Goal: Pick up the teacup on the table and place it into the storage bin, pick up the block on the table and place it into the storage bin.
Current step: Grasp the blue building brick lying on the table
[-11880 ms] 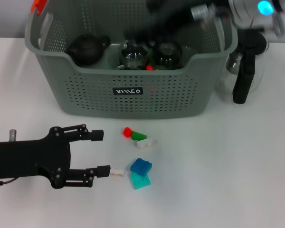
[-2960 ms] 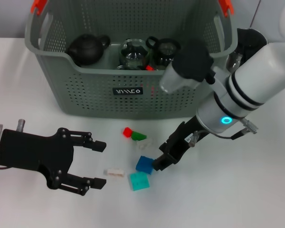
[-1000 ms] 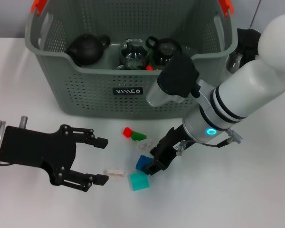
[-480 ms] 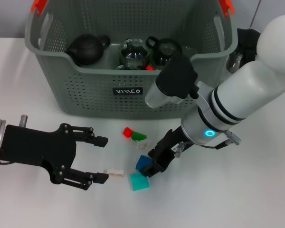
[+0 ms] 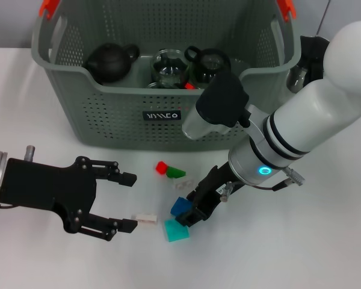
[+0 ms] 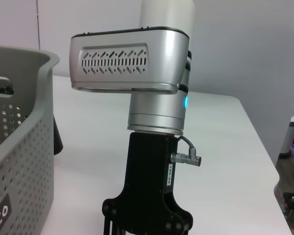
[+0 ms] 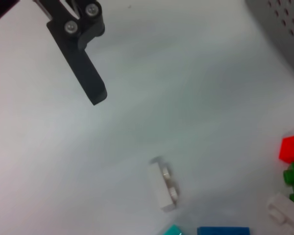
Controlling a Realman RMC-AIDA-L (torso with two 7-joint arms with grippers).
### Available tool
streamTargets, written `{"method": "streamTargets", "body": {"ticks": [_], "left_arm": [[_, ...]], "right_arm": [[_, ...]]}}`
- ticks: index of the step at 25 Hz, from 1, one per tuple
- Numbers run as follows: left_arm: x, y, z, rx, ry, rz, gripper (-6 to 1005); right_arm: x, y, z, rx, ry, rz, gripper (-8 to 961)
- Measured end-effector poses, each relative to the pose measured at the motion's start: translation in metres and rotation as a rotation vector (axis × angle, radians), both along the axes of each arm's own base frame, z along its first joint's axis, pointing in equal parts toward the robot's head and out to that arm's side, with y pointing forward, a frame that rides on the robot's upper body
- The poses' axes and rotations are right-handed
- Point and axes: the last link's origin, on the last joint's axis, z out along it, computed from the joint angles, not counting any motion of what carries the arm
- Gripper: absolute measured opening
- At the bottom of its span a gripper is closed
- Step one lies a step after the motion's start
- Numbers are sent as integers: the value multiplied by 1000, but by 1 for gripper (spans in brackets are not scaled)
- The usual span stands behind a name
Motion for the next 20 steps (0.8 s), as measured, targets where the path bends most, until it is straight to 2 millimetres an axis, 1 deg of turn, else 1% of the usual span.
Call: {"method": "streamTargets", "body": {"ticks": [12,15,20], "left_arm": [[0,0,0,0,0,-1,813],[0,1,0,0,1,0,813],[0,1,1,2,3,0,814]], "right_arm": [[-1,0,0,1,1,1,556],[-1,0,0,1,1,2,443],[-1,1,1,3,0,3,441]]}}
